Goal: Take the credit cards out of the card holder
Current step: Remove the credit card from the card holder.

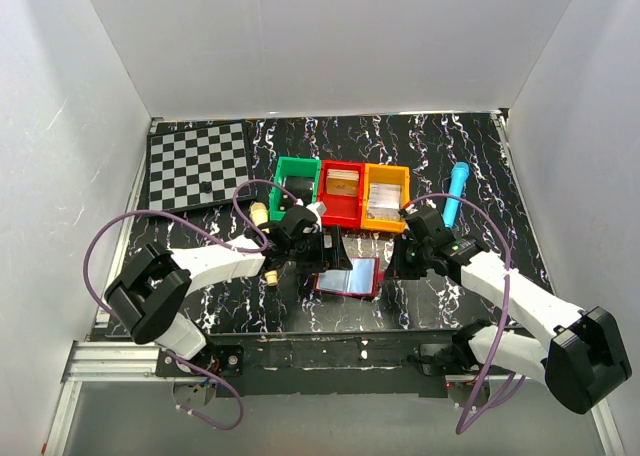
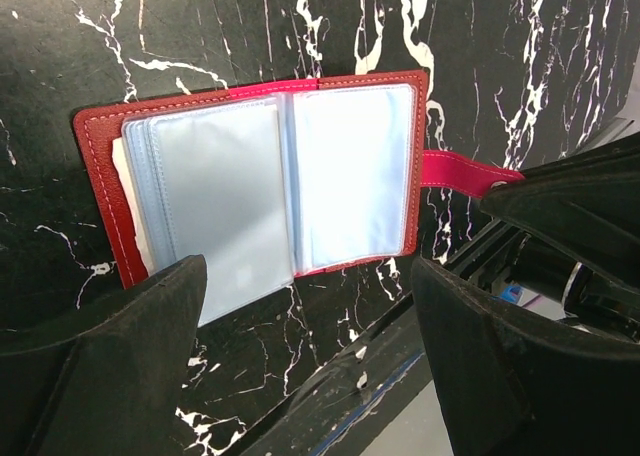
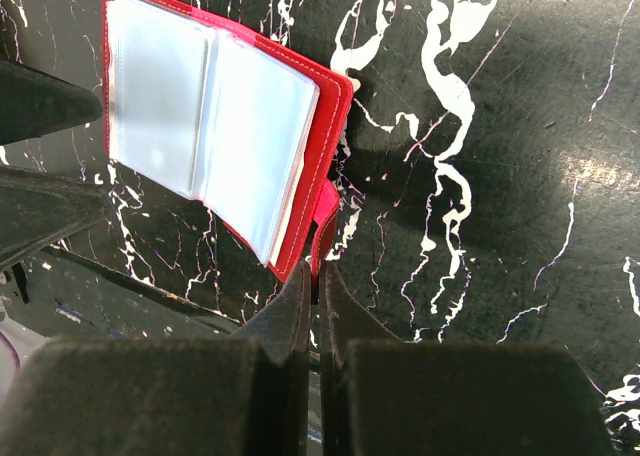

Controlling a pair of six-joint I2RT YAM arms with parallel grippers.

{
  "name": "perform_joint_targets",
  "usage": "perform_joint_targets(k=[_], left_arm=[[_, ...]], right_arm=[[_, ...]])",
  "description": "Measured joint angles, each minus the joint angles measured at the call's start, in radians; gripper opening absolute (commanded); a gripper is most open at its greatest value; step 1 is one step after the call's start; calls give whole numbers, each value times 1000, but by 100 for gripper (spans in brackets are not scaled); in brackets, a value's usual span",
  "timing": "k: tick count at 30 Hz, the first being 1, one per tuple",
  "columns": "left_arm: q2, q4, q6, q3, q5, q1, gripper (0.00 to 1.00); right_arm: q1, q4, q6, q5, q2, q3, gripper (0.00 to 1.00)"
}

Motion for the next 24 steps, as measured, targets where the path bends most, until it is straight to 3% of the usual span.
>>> perform_joint_targets(k=[24], left_arm=[[80,59,31,0,43,0,82]], right_arm=[[0,0,0,0,-1,0,1]])
